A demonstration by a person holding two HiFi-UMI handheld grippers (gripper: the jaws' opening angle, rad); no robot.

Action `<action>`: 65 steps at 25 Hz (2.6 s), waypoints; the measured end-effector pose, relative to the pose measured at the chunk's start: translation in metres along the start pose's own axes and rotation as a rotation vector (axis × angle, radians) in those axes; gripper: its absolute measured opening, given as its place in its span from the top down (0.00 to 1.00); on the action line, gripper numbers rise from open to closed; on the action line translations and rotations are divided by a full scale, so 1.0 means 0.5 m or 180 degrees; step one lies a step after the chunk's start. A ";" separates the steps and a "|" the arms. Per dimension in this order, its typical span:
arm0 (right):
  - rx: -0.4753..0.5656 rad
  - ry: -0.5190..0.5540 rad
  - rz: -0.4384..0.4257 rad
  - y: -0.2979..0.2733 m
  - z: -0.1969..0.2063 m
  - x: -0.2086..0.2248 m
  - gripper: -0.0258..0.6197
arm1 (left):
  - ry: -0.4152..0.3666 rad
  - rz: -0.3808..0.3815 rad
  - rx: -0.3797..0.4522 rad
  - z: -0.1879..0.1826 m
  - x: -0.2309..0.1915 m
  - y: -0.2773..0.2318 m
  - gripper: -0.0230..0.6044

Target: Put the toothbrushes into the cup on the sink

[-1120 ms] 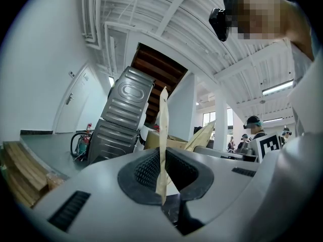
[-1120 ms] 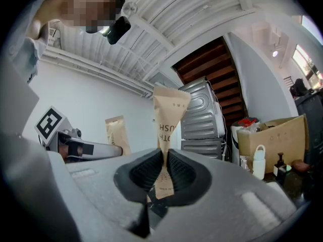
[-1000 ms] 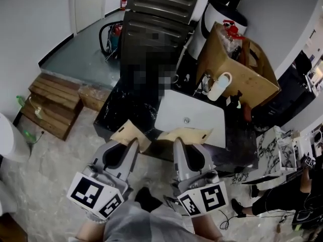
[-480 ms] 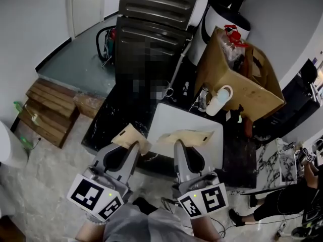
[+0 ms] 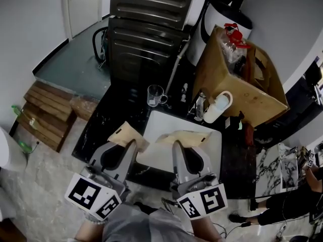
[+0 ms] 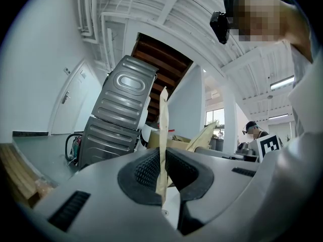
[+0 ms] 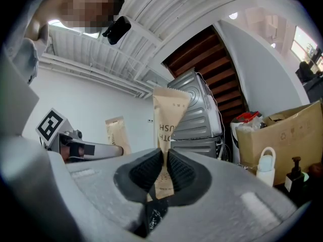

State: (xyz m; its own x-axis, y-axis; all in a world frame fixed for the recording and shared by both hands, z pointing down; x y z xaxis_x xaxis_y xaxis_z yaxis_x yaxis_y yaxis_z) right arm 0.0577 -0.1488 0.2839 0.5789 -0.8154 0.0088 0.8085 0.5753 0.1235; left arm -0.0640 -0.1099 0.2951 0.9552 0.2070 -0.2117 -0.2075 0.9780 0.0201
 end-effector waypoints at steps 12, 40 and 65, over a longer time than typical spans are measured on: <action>0.0015 -0.0175 0.0032 -0.012 0.017 0.078 0.91 | -0.0046 -0.0042 -0.0116 0.017 0.002 -0.078 0.92; -0.0057 -0.0108 0.0423 -0.109 0.030 0.113 0.91 | -0.0010 0.0425 -0.0242 0.003 -0.081 -0.184 0.92; 0.0067 0.0140 0.0364 -0.260 0.019 0.192 0.92 | 0.0030 0.0322 -0.0236 0.008 -0.162 -0.172 0.92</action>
State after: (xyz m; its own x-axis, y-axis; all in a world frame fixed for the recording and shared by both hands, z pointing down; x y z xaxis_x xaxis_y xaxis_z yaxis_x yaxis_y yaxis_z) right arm 0.0072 -0.3023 0.2782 0.6717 -0.7406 -0.0194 0.7348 0.6626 0.1450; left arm -0.1229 -0.2105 0.3146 0.9266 0.3040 -0.2214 -0.3181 0.9476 -0.0305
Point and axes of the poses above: the fingertips, and each gripper's own axes: y backward along the fingers, x to its right, z out of its underside, the point moved 1 cm from there along y, backward along the fingers, and after that the axes turned 8 degrees about -z, right-handed, at the moved point
